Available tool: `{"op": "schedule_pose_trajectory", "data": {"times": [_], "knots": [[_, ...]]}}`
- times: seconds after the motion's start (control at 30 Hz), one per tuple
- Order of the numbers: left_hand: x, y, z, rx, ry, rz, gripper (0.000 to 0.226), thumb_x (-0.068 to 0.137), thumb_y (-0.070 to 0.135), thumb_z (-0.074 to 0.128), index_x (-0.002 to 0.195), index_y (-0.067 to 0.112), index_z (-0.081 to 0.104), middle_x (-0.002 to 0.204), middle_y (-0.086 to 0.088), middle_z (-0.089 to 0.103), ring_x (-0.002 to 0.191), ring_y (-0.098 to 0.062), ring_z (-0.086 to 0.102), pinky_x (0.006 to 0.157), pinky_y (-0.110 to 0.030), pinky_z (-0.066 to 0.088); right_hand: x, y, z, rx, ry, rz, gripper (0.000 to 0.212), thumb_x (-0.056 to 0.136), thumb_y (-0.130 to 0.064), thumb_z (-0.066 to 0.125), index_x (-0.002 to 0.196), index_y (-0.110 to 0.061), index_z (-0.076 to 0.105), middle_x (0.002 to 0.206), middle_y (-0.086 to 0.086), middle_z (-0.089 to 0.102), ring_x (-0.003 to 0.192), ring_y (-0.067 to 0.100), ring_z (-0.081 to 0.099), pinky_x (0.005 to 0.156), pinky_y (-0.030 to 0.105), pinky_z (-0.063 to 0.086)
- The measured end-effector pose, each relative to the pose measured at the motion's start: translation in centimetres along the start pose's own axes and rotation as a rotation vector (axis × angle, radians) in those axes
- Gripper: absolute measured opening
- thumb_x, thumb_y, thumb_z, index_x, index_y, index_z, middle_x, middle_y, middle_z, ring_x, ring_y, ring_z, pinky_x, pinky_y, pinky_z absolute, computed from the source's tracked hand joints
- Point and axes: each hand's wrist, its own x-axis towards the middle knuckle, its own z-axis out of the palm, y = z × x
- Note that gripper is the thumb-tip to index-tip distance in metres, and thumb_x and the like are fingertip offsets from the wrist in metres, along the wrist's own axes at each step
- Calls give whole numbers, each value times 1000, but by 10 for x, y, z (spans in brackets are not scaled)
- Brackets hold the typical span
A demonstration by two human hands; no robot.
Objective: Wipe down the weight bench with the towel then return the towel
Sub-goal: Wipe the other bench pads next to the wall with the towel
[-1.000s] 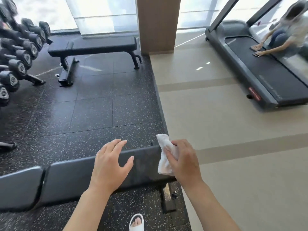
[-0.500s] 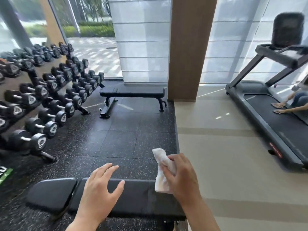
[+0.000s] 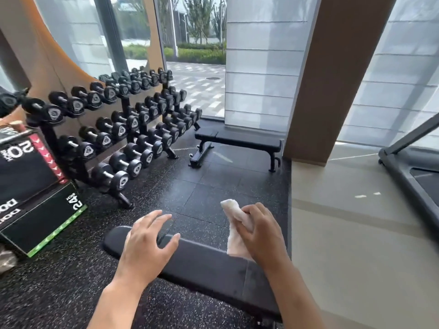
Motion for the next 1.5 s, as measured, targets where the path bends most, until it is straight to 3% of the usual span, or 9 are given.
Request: {"op": "schedule_pose_trajectory", "data": {"times": [0.57,0.73,0.93,1.13,1.27,1.5], "knots": [[-35,-245,-192,4,96,-156,69,86,67,43,140,28,61,150,8,52,142,-13,39,120,-44,36,21,-260,209,48,-151,-162,20,92,-37,77,107,-26,67,99,-15,58,88,10,57,76,30,47],[-52,-292,-223,-26,141,-210,62,90,63,44,138,28,62,150,6,52,141,-14,41,118,-48,39,24,-309,257,81,-183,-193,24,92,-44,77,104,-23,73,93,-15,54,77,8,56,67,18,37],[-74,-335,-238,-54,168,-302,46,97,48,59,138,29,61,151,7,50,141,-12,38,121,-45,35,29,-345,305,79,-200,-307,19,89,-38,81,99,-22,76,89,-14,49,77,17,57,72,28,42],[-75,-367,-250,-35,186,-351,45,95,50,57,135,29,63,147,7,52,138,-13,40,117,-44,38,40,-370,348,70,-182,-461,20,88,-32,83,101,-19,76,92,-11,50,82,17,54,80,37,45],[-54,-379,-250,-11,195,-354,38,97,37,65,134,27,64,147,7,52,137,-12,40,117,-41,36,56,-372,373,57,-151,-562,27,90,-34,82,110,-17,76,98,-5,55,88,19,56,85,38,46],[22,-407,-238,70,168,-288,40,96,36,66,135,24,63,144,5,54,136,-15,44,117,-42,37,110,-357,421,83,-166,-548,29,92,-35,80,112,-15,74,100,-2,57,90,21,58,86,42,50]]}}
